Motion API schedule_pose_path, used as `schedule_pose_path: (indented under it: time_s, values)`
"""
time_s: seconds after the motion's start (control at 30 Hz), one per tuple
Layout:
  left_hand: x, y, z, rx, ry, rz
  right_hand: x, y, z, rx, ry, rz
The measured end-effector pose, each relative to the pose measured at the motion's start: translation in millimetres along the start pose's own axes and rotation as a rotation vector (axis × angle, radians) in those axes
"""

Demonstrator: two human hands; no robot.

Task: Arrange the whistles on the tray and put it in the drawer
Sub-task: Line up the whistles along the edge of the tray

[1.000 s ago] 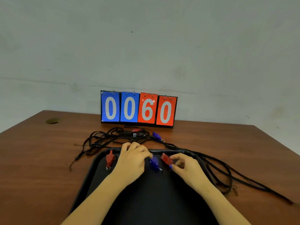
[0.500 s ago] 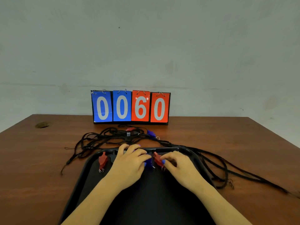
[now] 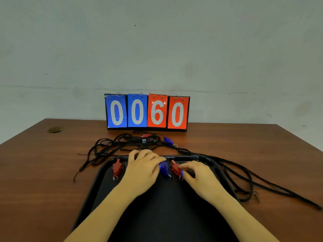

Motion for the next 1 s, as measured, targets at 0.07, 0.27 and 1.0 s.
schedule_pose_path:
  time_s: [0.07, 0.27, 1.0]
  values:
    - [4.6, -6.3, 0.4, -0.029, -0.002, 0.005, -2.6, -2.5, 0.5, -0.009, 0.019, -0.008]
    - [14.4, -12.8, -0.3, -0.086, -0.041, -0.122, -8.3, -3.7, 0.5, -0.019, 0.065, -0.024]
    - [-3.9, -4.2, -2.9, -0.095, 0.131, 0.025, -12.2, -1.9, 2.9, 0.004, 0.102, -0.028]
Point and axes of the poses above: each hand's wrist, its own z-axis away from the middle knuckle, its own y-axis out of the back of the hand, x = y × z, the point moved 10 cm from there along -z, towards the middle knuckle, and after that the axes turned 14 degrees about z, right-handed, at the moved point
